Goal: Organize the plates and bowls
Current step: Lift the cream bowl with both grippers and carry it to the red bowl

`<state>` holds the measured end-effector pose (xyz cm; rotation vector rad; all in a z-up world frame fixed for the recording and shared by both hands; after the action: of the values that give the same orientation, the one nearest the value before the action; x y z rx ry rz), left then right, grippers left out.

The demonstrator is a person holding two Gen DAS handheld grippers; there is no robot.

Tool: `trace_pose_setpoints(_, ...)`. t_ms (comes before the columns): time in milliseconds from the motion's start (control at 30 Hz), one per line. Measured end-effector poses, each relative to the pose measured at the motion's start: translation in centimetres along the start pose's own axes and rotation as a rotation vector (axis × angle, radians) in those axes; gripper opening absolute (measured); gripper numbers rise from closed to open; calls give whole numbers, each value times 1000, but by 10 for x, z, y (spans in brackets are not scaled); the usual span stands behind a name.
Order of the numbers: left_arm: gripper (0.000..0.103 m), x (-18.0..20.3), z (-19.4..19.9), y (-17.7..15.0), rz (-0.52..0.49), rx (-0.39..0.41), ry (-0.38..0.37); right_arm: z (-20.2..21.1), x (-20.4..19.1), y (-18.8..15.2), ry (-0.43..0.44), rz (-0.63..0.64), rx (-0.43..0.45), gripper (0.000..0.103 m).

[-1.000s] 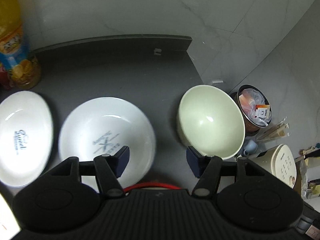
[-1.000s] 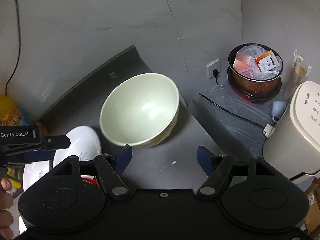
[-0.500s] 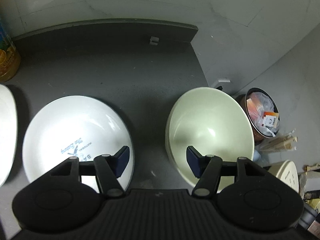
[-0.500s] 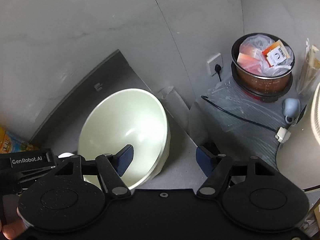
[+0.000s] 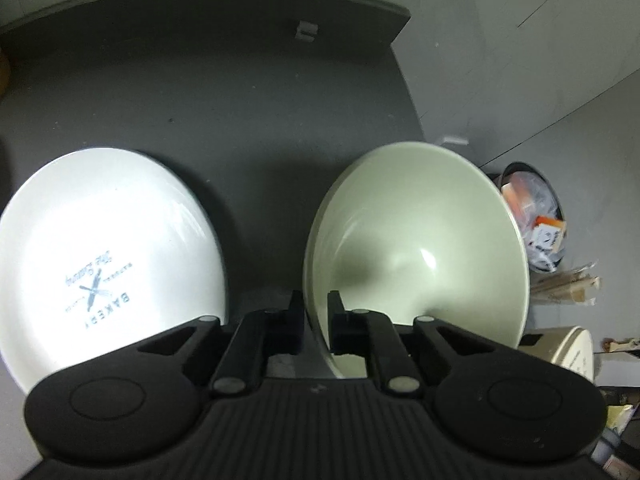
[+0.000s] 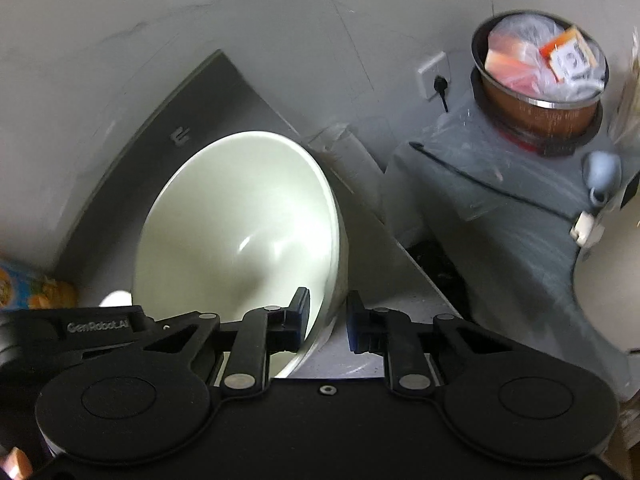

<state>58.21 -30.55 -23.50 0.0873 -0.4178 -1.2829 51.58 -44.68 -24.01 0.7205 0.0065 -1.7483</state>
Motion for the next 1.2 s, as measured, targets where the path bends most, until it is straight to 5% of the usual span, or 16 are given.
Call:
trace_pose_setpoints(833,10,-15,107,-12,-138,114,-127,96,-41,-34,51,50,184,20)
trace_pose_setpoints(1200,10,-38,140,-30,-156,125,-157,122,-49,-57,76,20,188,20)
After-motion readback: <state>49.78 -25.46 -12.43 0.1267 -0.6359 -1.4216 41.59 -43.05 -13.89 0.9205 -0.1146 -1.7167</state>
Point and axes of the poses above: each gripper's, at about its wrist camera, not at the fingertips, and z roughly against the way its jaws point, x to its right, y to its top, the point moved 2 cm from there along -z, roughly the way its jaws point, and after that the axes turned 3 degrees about x, right-handed, at the moved point
